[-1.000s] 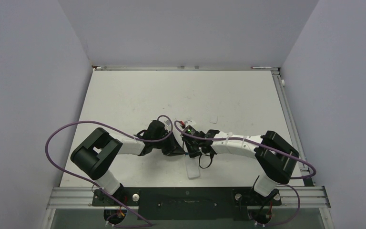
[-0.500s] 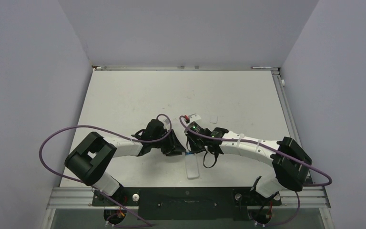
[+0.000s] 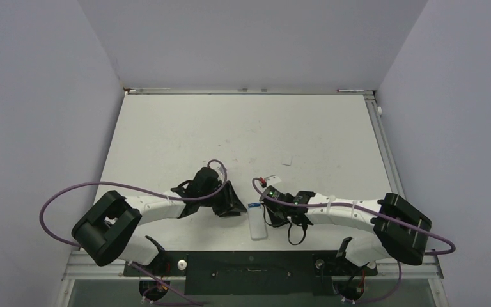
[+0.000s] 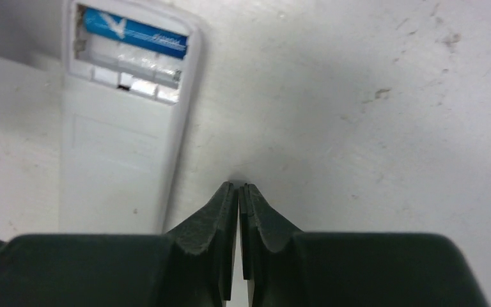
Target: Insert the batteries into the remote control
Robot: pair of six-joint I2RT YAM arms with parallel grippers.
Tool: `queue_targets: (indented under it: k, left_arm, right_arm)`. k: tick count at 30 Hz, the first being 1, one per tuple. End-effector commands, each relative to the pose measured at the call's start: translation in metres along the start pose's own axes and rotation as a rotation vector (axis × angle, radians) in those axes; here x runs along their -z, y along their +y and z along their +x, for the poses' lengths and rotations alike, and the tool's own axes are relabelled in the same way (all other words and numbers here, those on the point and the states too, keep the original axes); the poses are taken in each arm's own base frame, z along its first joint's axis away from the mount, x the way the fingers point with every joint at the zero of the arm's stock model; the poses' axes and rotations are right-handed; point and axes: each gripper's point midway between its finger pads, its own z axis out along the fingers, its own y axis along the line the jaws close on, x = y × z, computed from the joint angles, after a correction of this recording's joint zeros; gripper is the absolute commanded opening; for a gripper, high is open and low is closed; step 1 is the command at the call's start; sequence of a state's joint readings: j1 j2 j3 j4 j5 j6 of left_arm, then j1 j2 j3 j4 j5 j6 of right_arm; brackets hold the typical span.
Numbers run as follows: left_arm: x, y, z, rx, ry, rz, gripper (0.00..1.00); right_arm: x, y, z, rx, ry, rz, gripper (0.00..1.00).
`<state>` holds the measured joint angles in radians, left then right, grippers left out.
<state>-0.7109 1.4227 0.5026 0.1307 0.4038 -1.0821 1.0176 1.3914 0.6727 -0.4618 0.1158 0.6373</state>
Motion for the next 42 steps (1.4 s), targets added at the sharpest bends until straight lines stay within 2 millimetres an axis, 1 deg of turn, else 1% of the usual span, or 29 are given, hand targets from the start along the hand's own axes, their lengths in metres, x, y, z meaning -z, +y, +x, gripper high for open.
queue_targets:
  k: [1, 3, 6, 8, 11, 15, 17, 20, 23, 26, 28, 31, 33, 36, 40, 42]
  left_arm:
    - [0.009, 0.001, 0.000, 0.000, -0.046, -0.011, 0.35]
    - [0.015, 0.002, -0.001, -0.004, -0.066, -0.017, 0.35]
    - [0.023, 0.007, -0.003, -0.014, -0.100, -0.043, 0.36]
    - [0.030, 0.013, -0.001, -0.014, -0.109, -0.069, 0.39]
    - [0.039, 0.015, -0.001, -0.018, -0.133, -0.079, 0.40]
    - [0.051, 0.018, -0.003, -0.029, -0.174, -0.100, 0.42]
    - [0.057, 0.019, -0.005, -0.034, -0.194, -0.109, 0.44]
    - [0.065, 0.019, -0.008, -0.034, -0.219, -0.111, 0.45]
    - [0.071, 0.020, -0.010, -0.029, -0.237, -0.114, 0.45]
    - [0.075, 0.022, -0.011, -0.026, -0.248, -0.112, 0.46]
    - [0.076, 0.023, -0.011, -0.024, -0.248, -0.111, 0.46]
    - [0.074, 0.024, -0.011, -0.026, -0.240, -0.111, 0.46]
    - [0.072, 0.024, -0.010, -0.027, -0.230, -0.107, 0.46]
    - [0.068, 0.022, -0.011, -0.031, -0.221, -0.096, 0.46]
    - [0.063, 0.019, -0.012, -0.037, -0.212, -0.087, 0.46]
    - [0.062, 0.019, -0.013, -0.041, -0.206, -0.089, 0.46]
  right_arm:
    - [0.007, 0.030, 0.002, -0.023, -0.048, -0.100, 0.09]
    - [0.009, 0.041, 0.011, -0.001, -0.042, -0.121, 0.09]
    - [0.009, 0.056, 0.018, 0.012, -0.041, -0.144, 0.09]
    - [0.008, 0.064, 0.020, 0.020, -0.043, -0.151, 0.09]
    - [0.007, 0.081, 0.017, 0.041, -0.048, -0.172, 0.09]
    - [0.005, 0.106, 0.000, 0.082, -0.069, -0.191, 0.09]
    - [0.004, 0.121, -0.016, 0.105, -0.092, -0.202, 0.09]
    - [-0.002, 0.134, -0.035, 0.145, -0.116, -0.186, 0.09]
    - [-0.006, 0.139, -0.053, 0.174, -0.137, -0.155, 0.09]
    - [-0.007, 0.135, -0.067, 0.175, -0.154, -0.135, 0.09]
    - [-0.007, 0.127, -0.073, 0.165, -0.161, -0.123, 0.09]
    - [-0.008, 0.109, -0.081, 0.134, -0.166, -0.100, 0.09]
    - [-0.012, 0.091, -0.083, 0.103, -0.162, -0.072, 0.09]
    - [-0.012, 0.074, -0.088, 0.060, -0.168, -0.056, 0.09]
    - [-0.009, 0.060, -0.093, 0.040, -0.181, -0.027, 0.09]
    - [-0.007, 0.058, -0.095, 0.040, -0.187, -0.027, 0.09]
